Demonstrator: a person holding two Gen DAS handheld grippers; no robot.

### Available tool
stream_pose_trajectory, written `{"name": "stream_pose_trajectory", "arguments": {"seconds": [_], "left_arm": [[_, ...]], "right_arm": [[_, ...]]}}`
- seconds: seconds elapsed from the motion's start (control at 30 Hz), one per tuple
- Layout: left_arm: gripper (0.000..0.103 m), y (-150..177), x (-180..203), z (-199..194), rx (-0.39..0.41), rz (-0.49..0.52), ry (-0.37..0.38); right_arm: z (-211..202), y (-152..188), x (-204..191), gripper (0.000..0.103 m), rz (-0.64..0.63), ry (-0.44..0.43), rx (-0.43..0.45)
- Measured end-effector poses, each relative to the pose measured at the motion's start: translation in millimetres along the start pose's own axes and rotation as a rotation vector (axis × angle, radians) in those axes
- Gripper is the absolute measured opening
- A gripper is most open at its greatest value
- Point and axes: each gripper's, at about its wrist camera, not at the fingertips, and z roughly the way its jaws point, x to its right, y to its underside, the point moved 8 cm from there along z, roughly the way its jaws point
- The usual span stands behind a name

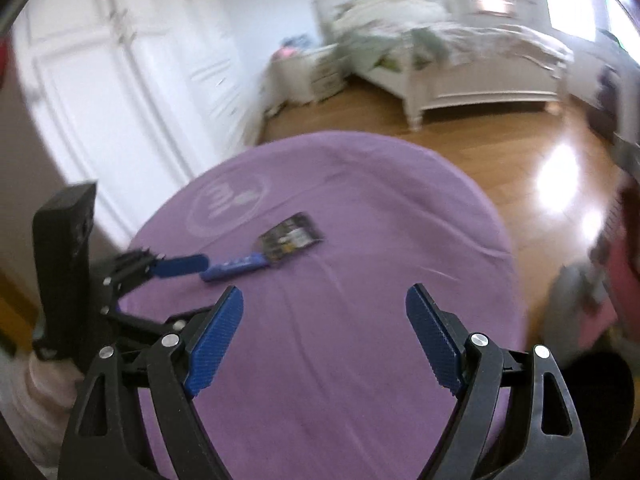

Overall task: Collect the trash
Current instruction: 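Grasp the blue probiotics stick with the left tool while the right tool grasps the black card package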

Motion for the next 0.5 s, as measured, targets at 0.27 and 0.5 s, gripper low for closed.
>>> {"name": "stream_pose_trajectory", "arguments": {"seconds": [0.27,0.5], "left_arm": [[0.017,-1,-16,12,-0.009,0.1,-0.031],[0.014,7,-28,0,0.002,0.028,-0.01]], "right_arm": [[67,-25,-26,0.083,-0.113,-0.012,-0.092],[113,-36,-27,0.083,-0.186,-0.016,-0.156]]}}
